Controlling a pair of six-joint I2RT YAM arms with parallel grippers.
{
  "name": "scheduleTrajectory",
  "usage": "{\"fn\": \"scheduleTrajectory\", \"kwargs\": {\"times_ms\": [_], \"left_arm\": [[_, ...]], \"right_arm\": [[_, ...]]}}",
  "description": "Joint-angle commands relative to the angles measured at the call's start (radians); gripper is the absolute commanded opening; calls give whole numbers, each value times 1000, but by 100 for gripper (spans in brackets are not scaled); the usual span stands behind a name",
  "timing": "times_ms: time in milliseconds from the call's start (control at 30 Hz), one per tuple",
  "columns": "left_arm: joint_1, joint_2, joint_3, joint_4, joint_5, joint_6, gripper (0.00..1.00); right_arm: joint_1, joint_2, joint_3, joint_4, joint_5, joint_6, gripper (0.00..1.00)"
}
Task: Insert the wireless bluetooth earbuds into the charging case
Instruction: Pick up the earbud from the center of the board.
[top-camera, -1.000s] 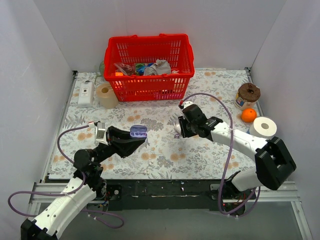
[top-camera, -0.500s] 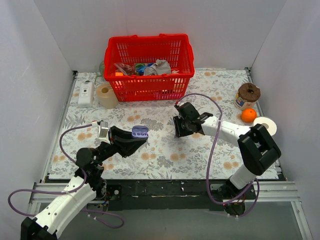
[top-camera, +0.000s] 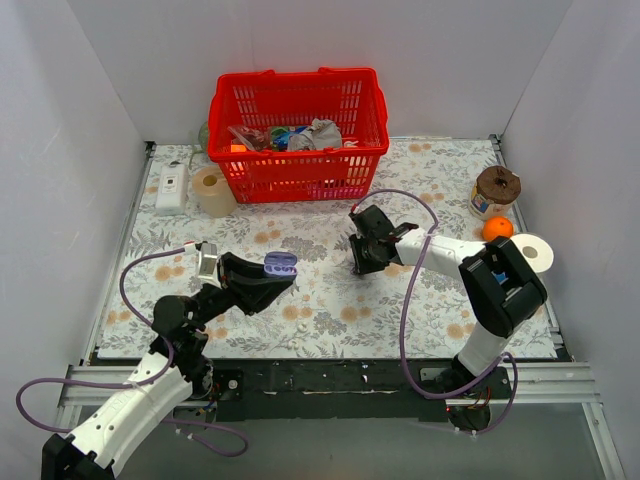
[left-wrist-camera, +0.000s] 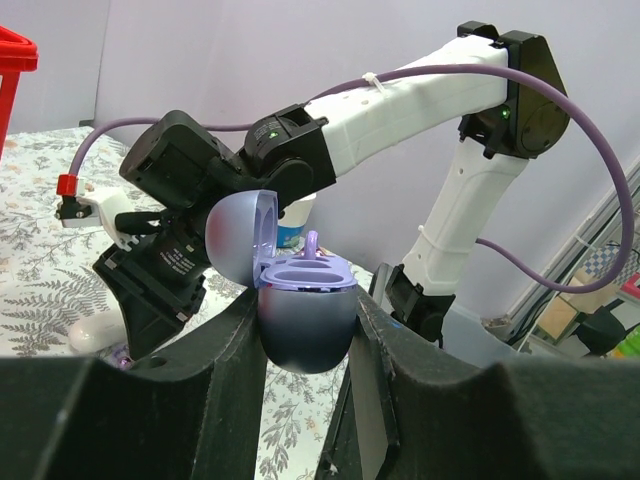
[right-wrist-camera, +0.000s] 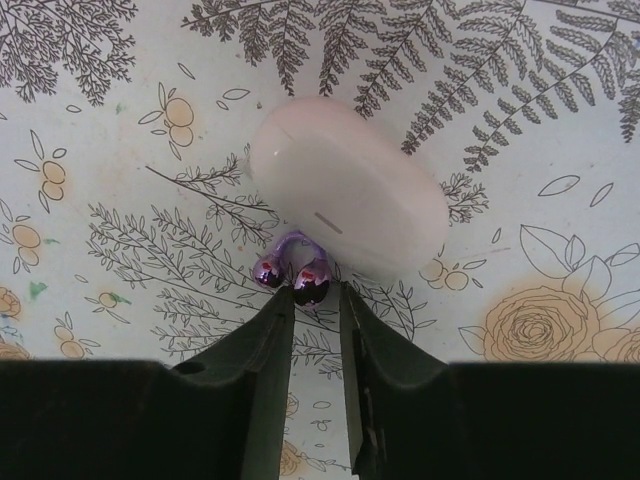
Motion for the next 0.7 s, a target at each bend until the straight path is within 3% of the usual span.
{"fn": "scheduleTrajectory", "kwargs": {"times_ms": [0,100,300,433,667], "left_arm": [[2,-6,-6,-2,2,3,0],[1,-10,-9,-4,2,0,0],[1,-15,-20,7,7,-4,0],[1,-16,-34,38,16,-17,0],[1,-39,-29,10,13,-15,0]], "right_arm": [[-6,13,33,5,-1,-26,26],[-6,1,25,2,6,-81,17],[12,-76,-4,4,-4,-247,12],[15,-99,-7,-15,-4,-268,9],[162,-114,2,-31,-116,-492,9]]}}
